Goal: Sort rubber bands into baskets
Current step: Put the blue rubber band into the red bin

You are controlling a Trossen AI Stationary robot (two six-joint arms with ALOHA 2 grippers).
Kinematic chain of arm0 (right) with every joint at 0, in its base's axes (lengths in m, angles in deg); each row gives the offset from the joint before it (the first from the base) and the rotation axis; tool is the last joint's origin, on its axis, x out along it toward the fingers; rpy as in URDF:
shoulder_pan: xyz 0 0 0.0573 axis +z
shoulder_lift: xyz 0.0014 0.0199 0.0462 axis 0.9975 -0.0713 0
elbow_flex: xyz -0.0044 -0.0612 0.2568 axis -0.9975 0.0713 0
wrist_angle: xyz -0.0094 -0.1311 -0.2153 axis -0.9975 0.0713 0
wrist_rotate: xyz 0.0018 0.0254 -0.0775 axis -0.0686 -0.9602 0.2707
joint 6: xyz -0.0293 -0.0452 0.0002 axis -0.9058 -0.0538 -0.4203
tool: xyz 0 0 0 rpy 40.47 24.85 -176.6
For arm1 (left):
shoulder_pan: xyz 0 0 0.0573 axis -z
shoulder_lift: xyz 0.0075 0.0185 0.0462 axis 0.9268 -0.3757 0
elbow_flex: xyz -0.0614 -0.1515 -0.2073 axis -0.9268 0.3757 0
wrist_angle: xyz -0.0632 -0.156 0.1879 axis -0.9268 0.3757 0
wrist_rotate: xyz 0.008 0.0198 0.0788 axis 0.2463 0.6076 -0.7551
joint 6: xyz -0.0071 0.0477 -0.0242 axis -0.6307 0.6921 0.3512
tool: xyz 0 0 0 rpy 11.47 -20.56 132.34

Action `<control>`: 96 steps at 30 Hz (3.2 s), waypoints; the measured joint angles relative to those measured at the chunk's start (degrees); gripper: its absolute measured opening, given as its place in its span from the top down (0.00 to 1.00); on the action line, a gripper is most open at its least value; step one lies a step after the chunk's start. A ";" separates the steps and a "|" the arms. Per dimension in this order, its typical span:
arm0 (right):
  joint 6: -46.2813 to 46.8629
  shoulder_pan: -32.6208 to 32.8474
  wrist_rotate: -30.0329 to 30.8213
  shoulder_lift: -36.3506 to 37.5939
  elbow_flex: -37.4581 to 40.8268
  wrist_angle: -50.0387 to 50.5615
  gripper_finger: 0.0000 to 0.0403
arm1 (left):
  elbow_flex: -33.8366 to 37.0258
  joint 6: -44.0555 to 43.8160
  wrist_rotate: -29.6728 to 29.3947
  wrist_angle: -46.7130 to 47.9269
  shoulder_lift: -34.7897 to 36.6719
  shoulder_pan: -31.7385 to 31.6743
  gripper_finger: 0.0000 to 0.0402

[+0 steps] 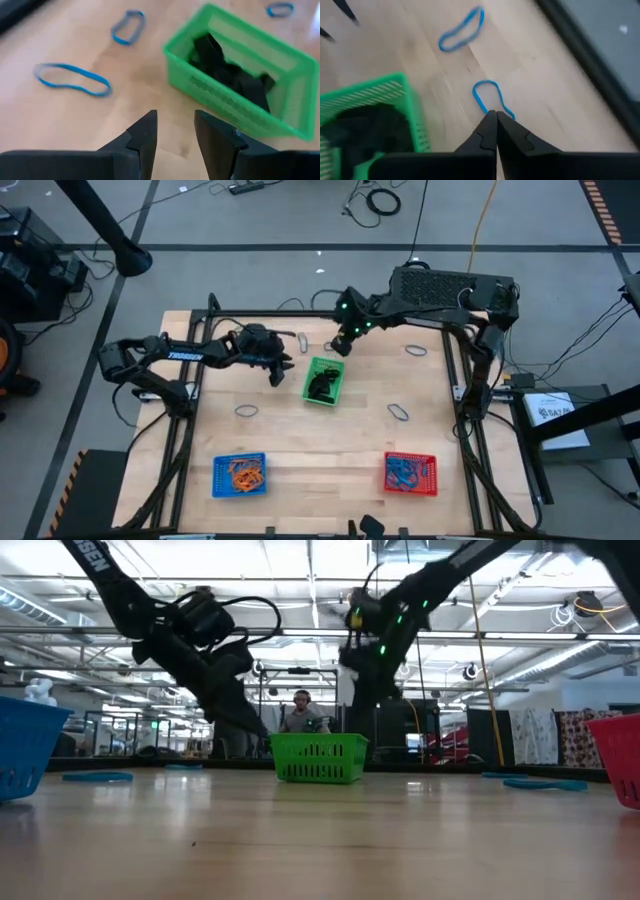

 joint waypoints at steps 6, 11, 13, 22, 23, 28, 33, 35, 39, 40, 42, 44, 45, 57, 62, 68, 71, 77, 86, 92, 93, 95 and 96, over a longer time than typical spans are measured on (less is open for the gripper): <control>1.24 0.00 0.01 5.21 -0.11 1.85 1.00 | 2.19 2.77 -3.49 -3.09 0.00 3.58 0.66; 1.45 0.00 0.07 5.10 -0.04 3.79 1.00 | -0.60 5.11 -11.28 -4.95 -1.35 2.74 0.66; 1.42 0.29 0.11 4.76 -0.04 4.46 1.00 | -3.37 9.03 -11.37 -2.10 -3.22 1.76 0.66; -0.26 2.98 0.03 4.40 -0.04 6.67 1.00 | -17.32 19.95 -11.85 9.43 -18.99 -0.07 0.66; -0.43 3.39 0.03 4.40 -0.04 6.98 1.00 | -18.35 20.51 -11.85 9.42 -20.07 -0.07 0.66; -1.30 5.00 0.01 4.40 -0.04 8.68 1.00 | -23.01 21.46 -14.47 11.62 -25.34 -0.07 0.66; -2.13 6.65 0.04 4.40 -0.04 9.32 1.00 | -28.50 22.47 -16.77 18.17 -28.08 -0.04 0.66; -2.26 7.27 0.03 4.40 -0.04 9.61 1.00 | -30.70 20.36 -16.61 22.70 -28.47 -0.13 0.67; -2.26 8.39 0.03 4.40 -0.04 9.66 1.00 | -33.51 18.12 -16.65 28.56 -30.00 -0.18 0.80; -2.24 8.67 0.03 4.40 -0.04 9.64 1.00 | -34.03 18.23 -16.73 29.47 -30.50 -0.14 0.85; -2.16 9.17 0.03 4.40 -0.04 9.75 1.00 | -34.61 19.72 -17.87 30.50 -31.05 0.03 0.95; -1.90 9.70 0.03 4.40 -0.04 10.86 1.00 | -34.58 19.92 -18.27 30.50 -31.06 0.02 0.98; -1.87 10.02 0.03 4.40 -0.04 11.91 1.00 | -34.57 19.77 -18.28 30.58 -30.72 0.04 0.98; 1.87 12.84 0.32 14.86 14.65 5.58 1.00 | -33.01 18.31 -21.44 38.13 -16.01 2.68 1.00; 2.59 16.28 -0.03 24.40 29.01 -9.95 1.00 | -33.16 15.42 -5.02 35.74 -10.23 5.11 1.00; -1.18 20.97 -3.50 31.98 43.89 -33.76 1.00 | -33.19 14.24 9.76 31.04 -9.12 12.81 1.00; -3.68 23.81 -7.29 33.67 47.05 -40.82 1.00 | -33.12 12.14 9.64 28.45 -9.32 17.28 1.00; -12.89 31.54 -9.75 33.62 47.80 -48.64 0.89 | -33.14 7.60 8.00 21.67 -9.38 25.40 1.00; -20.37 39.89 -9.19 33.40 47.76 -54.10 0.58 | -33.14 1.20 0.06 19.70 -9.39 34.71 1.00; -20.74 40.96 -9.10 31.25 47.71 -61.76 0.48 | -33.16 0.10 -2.79 15.46 -9.99 39.28 1.00; -20.73 41.15 -9.10 30.71 47.71 -62.69 0.48 | -33.19 0.22 -3.58 15.03 -10.02 39.78 1.00; -20.73 41.50 -9.11 29.60 47.71 -63.78 0.47 | -33.19 0.42 -5.22 14.64 -10.13 40.64 1.00; -20.73 41.67 -9.09 28.83 47.71 -64.37 0.47 | -33.19 0.45 -5.70 14.19 -10.17 40.91 1.00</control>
